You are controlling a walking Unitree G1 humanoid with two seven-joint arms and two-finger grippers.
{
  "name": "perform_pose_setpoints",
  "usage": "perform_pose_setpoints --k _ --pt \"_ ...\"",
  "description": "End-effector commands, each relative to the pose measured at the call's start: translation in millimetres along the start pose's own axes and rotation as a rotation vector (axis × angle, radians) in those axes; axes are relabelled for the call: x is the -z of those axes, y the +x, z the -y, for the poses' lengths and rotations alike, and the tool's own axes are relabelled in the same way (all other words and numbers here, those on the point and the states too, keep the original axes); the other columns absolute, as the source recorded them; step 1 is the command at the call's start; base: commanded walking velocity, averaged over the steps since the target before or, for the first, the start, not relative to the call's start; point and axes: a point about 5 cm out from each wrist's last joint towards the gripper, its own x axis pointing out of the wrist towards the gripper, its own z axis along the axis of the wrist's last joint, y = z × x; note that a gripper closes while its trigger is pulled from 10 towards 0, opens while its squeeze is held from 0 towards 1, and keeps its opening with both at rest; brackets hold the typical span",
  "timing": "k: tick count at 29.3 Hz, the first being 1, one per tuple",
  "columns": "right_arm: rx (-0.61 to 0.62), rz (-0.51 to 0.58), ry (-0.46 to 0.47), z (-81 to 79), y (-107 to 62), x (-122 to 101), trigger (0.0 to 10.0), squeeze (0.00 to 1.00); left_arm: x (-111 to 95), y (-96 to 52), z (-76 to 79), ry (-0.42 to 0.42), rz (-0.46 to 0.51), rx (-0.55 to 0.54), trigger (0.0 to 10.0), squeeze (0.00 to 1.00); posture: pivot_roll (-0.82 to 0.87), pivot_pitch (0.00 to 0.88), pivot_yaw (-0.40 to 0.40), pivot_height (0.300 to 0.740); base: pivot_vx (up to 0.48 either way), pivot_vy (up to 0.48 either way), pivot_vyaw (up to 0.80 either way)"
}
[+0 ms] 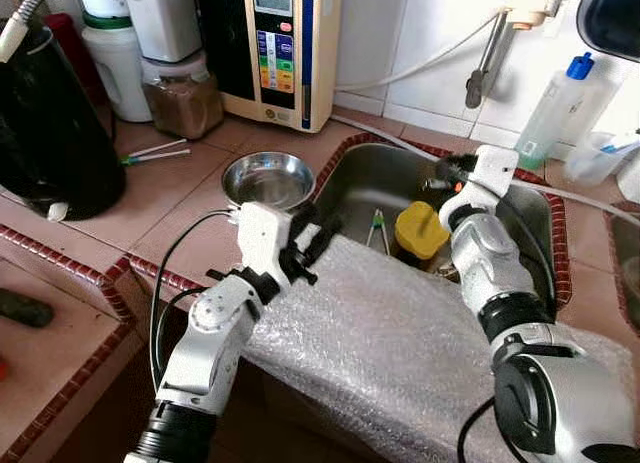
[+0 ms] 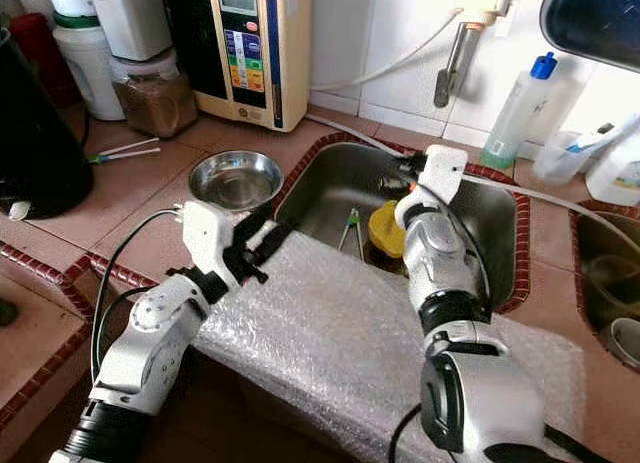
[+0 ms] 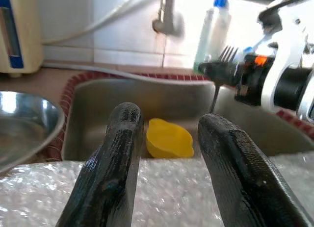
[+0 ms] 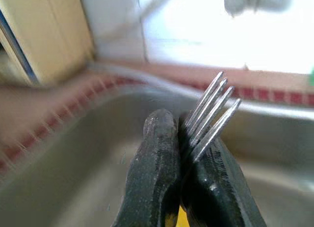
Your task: Kitchen organization
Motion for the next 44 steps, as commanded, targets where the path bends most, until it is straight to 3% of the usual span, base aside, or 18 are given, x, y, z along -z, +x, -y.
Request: perform_pose_setpoints --k 1,3,10,11,12,13,32,44 --pt "0.019 -0.047 -0.052 3.7 -4.0 13.4 0.0 0.00 1.9 1.3 1.5 0.029 -0.033 0.028 10.0 1.00 0.12 0.000 -0.024 0.740 0.000 0.000 0.00" --pt "0.031 -0.089 -0.115 6.5 -7.9 24.6 0.0 0.00 4.2 0.9 -1.8 0.054 -0.064 0.025 10.0 1.00 0.12 0.000 -0.022 0.740 0.000 0.000 0.00" --pt "0.009 -0.178 -0.151 2.7 -14.6 46.0 0.2 0.00 4.7 0.0 -2.9 0.099 -0.079 0.031 10.0 1.00 0.12 0.000 -0.021 0.740 0.000 0.000 0.00" --pt "-0.004 -0.187 -0.142 0.6 -15.4 48.3 10.0 0.02 5.0 -0.1 -2.8 0.099 -0.079 0.030 10.0 1.00 0.12 0.000 -0.021 0.740 0.000 0.000 0.00" --pt "-0.012 -0.192 -0.136 -0.9 -15.9 49.7 10.0 0.02 5.1 -0.2 -2.7 0.098 -0.079 0.029 10.0 1.00 0.12 0.000 -0.021 0.740 0.000 0.000 0.00" --pt "-0.015 -0.196 -0.132 -2.1 -16.2 50.8 10.0 1.00 5.4 -0.3 -2.4 0.097 -0.080 0.029 10.0 1.00 0.12 0.000 -0.022 0.740 0.000 0.000 0.00" --pt "-0.052 -0.192 -0.085 -10.4 -13.9 48.0 10.0 1.00 7.7 1.1 -3.3 0.115 -0.090 0.009 10.0 1.00 0.12 0.000 -0.028 0.740 0.000 0.000 0.00" --pt "-0.162 -0.121 -0.015 -27.4 -13.0 41.1 10.0 1.00 2.0 3.5 -15.9 0.156 -0.057 -0.094 10.0 1.00 0.12 0.000 -0.027 0.740 0.000 0.000 0.00"
